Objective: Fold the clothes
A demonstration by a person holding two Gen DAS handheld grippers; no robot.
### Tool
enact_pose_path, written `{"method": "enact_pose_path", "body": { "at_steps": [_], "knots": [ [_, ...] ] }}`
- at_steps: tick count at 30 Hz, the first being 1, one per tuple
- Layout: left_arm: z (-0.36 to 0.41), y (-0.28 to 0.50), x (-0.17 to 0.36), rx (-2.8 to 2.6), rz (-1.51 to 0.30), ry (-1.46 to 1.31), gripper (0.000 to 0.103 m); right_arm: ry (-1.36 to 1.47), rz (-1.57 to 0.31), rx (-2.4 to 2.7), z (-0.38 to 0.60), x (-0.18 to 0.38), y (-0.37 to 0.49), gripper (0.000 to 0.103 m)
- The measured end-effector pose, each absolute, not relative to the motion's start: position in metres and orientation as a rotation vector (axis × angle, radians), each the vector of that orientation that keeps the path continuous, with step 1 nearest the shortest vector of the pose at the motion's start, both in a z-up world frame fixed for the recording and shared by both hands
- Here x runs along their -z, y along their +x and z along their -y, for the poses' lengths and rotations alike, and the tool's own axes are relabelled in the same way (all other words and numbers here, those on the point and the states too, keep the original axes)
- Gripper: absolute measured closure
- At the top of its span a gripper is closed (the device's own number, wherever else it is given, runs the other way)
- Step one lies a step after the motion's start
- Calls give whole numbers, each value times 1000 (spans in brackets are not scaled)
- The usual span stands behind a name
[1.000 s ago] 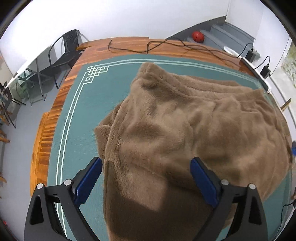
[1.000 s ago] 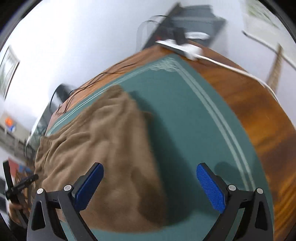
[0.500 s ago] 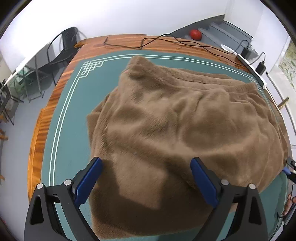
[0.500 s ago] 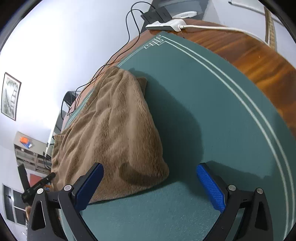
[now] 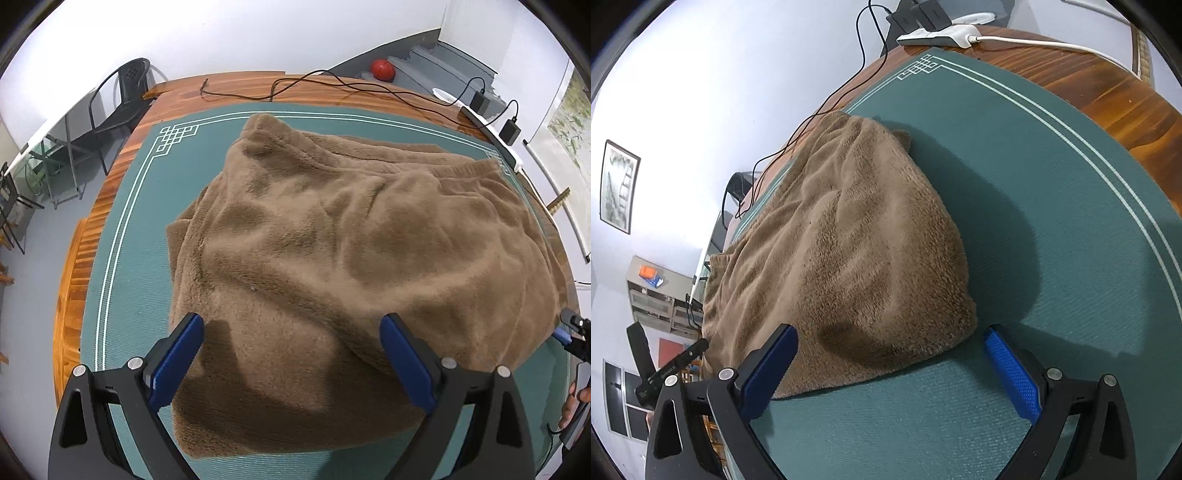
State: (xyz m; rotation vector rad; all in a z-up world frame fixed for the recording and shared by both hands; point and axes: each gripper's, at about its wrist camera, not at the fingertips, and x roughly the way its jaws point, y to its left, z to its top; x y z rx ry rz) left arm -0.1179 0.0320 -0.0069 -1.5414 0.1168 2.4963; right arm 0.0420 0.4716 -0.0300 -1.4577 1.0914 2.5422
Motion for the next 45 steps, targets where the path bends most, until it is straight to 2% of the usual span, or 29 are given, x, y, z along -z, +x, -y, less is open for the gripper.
{"method": "enact_pose_path", "body": {
  "at_steps": [11, 26, 31, 36, 38, 39, 40, 41, 42, 43, 45],
  "knots": [
    [-46, -117, 0, -2535, -167, -1516, 5, -1464, -1049, -2560, -459, 30, 28, 1],
    [-56, -122, 5, -2527, -182, -1538, 5, -1253, -1335, -2553, -470, 37, 24, 0],
    [-65, -121, 3, -2516, -212, -1524, 5, -1257, -1399, -2556, -467, 38, 24, 0],
    [-67, -122, 1, -2517, -222, -1520, 5, -1214, -1592, -2516, -473, 44, 24, 1],
    [-66, -123, 1, -2517, -218, -1525, 5, -1220, -1581, -2518, -472, 44, 21, 2],
    [-66, -123, 2, -2516, -215, -1528, 5, -1222, -1566, -2518, -471, 44, 20, 4],
    [-66, -123, 2, -2515, -215, -1531, 5, -1225, -1551, -2517, -471, 43, 18, 14],
    [-66, -123, 3, -2514, -215, -1534, 5, -1231, -1551, -2499, -471, 46, 17, 37],
    [-66, -123, 4, -2512, -217, -1536, 5, -1236, -1550, -2481, -472, 48, 16, 44],
    [-67, -123, 4, -2509, -220, -1539, 5, -1240, -1549, -2463, -472, 51, 15, 48],
    [-68, -122, 5, -2508, -228, -1539, 5, -1217, -1565, -2450, -473, 51, 15, 49]
  ]
}}
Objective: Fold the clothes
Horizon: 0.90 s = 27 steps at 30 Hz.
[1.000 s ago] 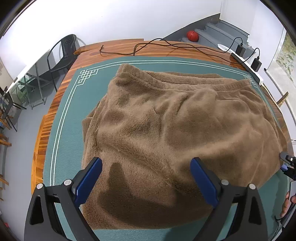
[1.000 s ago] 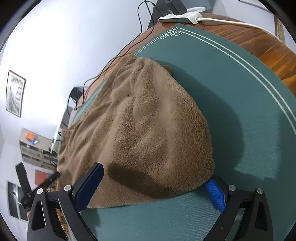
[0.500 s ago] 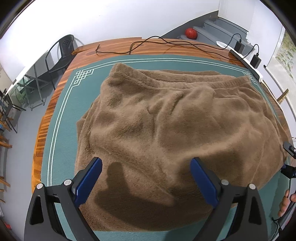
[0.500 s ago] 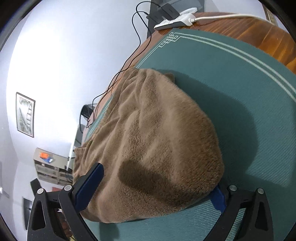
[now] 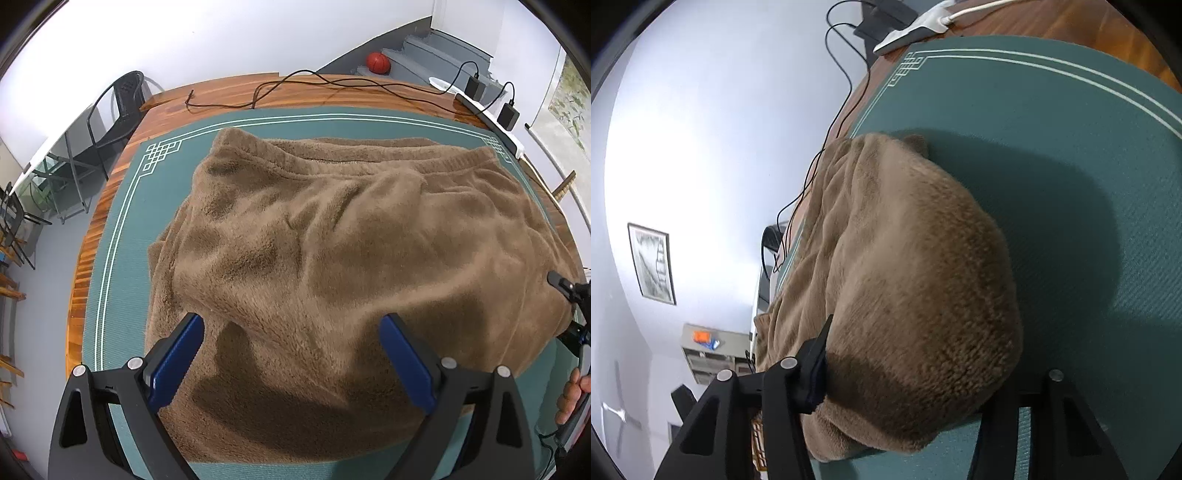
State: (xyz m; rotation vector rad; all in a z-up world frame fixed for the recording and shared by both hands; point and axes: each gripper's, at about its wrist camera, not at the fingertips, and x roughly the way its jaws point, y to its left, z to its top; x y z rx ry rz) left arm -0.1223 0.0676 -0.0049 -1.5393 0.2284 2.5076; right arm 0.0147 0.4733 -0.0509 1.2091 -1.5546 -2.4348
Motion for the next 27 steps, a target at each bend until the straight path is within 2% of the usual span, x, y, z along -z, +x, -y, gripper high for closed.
{"method": "enact_pose_path", "body": {
  "at_steps": [5, 9, 12, 14, 15, 17, 18, 22, 24, 25, 27],
  "knots": [
    [-66, -123, 2, -2504, -212, -1537, 5, 1221, 1478, 2514, -469, 38, 14, 58],
    [-63, -123, 1, -2507, -191, -1539, 5, 1215, 1343, 2600, -462, 16, 7, 61],
    [-58, -122, 2, -2508, -162, -1553, 5, 1217, 1318, 2601, -458, 10, 2, 61],
    [-54, -120, 2, -2510, -149, -1561, 5, 1209, 1403, 2570, -463, 17, 3, 59],
    [-52, -119, 3, -2512, -144, -1565, 5, 1202, 1438, 2552, -465, 21, 4, 59],
    [-49, -119, 4, -2509, -131, -1577, 5, 1213, 1479, 2538, -468, 28, 4, 38],
    [-47, -119, 5, -2507, -124, -1583, 5, 1218, 1504, 2524, -469, 32, 3, 35],
    [-50, -124, -3, -2458, -50, -1569, 5, 1204, 1517, 2524, -473, 36, 0, 34],
    [-60, -127, -11, -2428, -47, -1538, 5, 1198, 1470, 2553, -472, 33, -1, 41],
    [-66, -128, -16, -2417, -56, -1516, 5, 1195, 1446, 2569, -470, 31, -1, 57],
    [-79, -128, -26, -2390, -69, -1473, 5, 1191, 1385, 2607, -468, 24, 1, 61]
  ]
}}
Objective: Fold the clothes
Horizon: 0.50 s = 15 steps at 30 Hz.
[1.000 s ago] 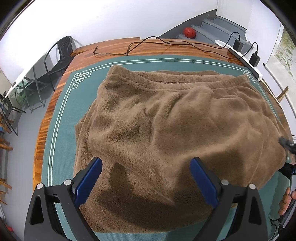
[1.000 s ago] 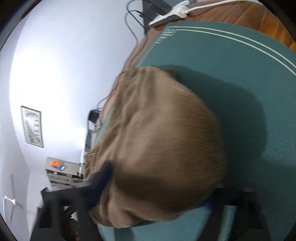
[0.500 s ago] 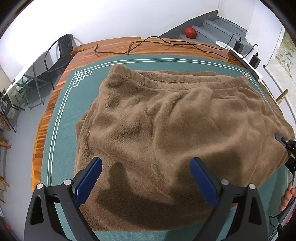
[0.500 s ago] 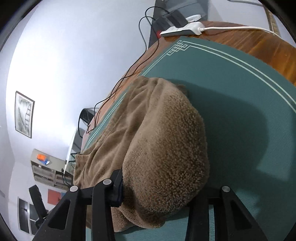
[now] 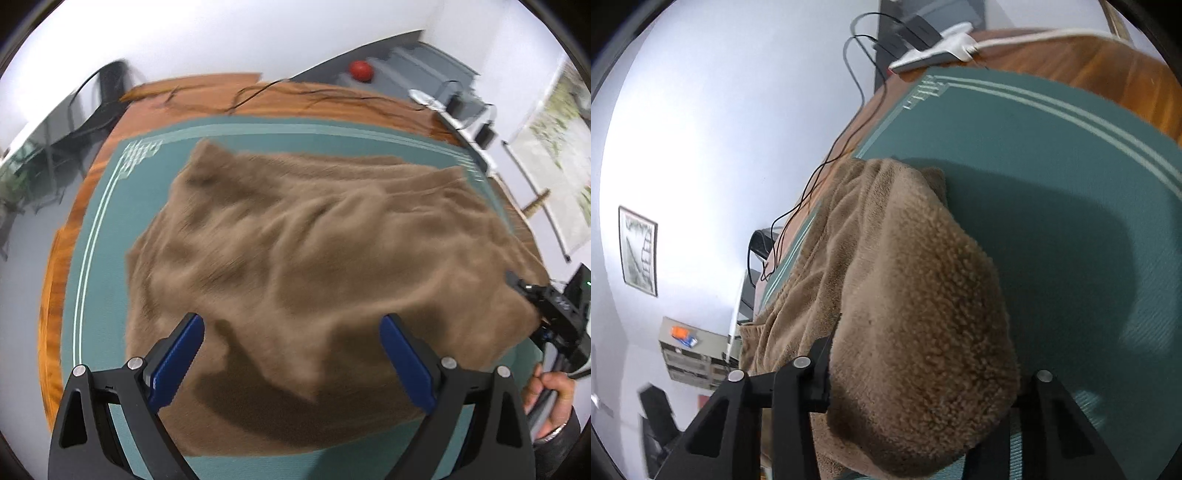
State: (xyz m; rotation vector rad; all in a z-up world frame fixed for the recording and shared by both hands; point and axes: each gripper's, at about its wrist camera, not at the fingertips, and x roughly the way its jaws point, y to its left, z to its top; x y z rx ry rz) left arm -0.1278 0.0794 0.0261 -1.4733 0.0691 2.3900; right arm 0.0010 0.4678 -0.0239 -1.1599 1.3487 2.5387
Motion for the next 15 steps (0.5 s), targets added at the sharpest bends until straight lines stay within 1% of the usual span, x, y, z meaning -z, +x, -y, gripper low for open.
{"method": "enact_pose_path", "body": {
  "at_steps": [4, 7, 11, 15],
  "knots": [
    [-93, -124, -28, -2337, -33, -1470, 5, -1145, -1171, -2629, -456, 1, -5, 64],
    [-91, -120, -18, -2313, -13, -1517, 5, -1125, -987, -2712, -444, -19, -6, 65],
    [-70, -119, -3, -2328, 57, -1600, 5, -1084, -739, -2841, -406, -49, -20, 66],
    [-39, -117, 4, -2361, 173, -1651, 5, -1051, -512, -2965, -360, -75, -37, 66]
  ]
}}
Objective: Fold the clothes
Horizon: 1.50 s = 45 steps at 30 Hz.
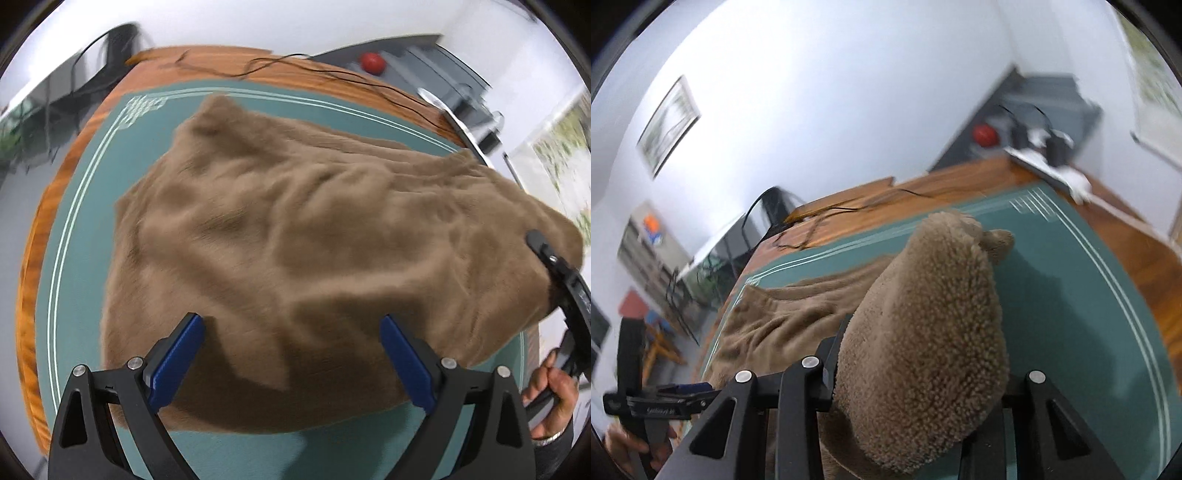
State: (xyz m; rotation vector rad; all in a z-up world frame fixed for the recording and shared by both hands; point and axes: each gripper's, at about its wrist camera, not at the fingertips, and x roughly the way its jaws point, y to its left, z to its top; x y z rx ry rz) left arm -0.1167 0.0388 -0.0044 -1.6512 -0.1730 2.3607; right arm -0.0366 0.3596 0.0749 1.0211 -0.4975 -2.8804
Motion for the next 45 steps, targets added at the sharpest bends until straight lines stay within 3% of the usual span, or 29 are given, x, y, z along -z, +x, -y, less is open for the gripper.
{"method": "enact_pose_path", "body": {
  "at_steps": [8, 13, 22, 24, 26, 28, 30, 38, 45],
  "knots": [
    [8, -106, 10, -2413, 287, -1692, 5, 854, 107, 2783, -261, -108, -26, 67],
    [43, -95, 15, -2458, 363, -1719, 5, 804, -39, 2669, -197, -110, -24, 70],
    [105, -78, 28, -2480, 597, -1758, 5, 917, -239, 2435, -92, -41, -21, 71],
    [108, -76, 26, -2481, 604, -1739, 5, 947, -266, 2407, -88, -28, -19, 64],
    [108, -75, 25, -2464, 623, -1720, 5, 950, -289, 2390, -88, -20, -15, 35],
    [106, -78, 25, -2417, 667, -1701, 5, 944, -316, 2377, -90, -16, -11, 19],
    [103, -78, 25, -2367, 709, -1682, 5, 943, -343, 2360, -90, -19, -6, 17],
    [87, -84, 6, -2261, 765, -1540, 5, 946, -13, 2414, -149, -60, 3, 17],
    [55, -121, -15, -2122, 791, -1410, 5, 1077, 208, 2530, -203, -50, -10, 17]
  ]
}}
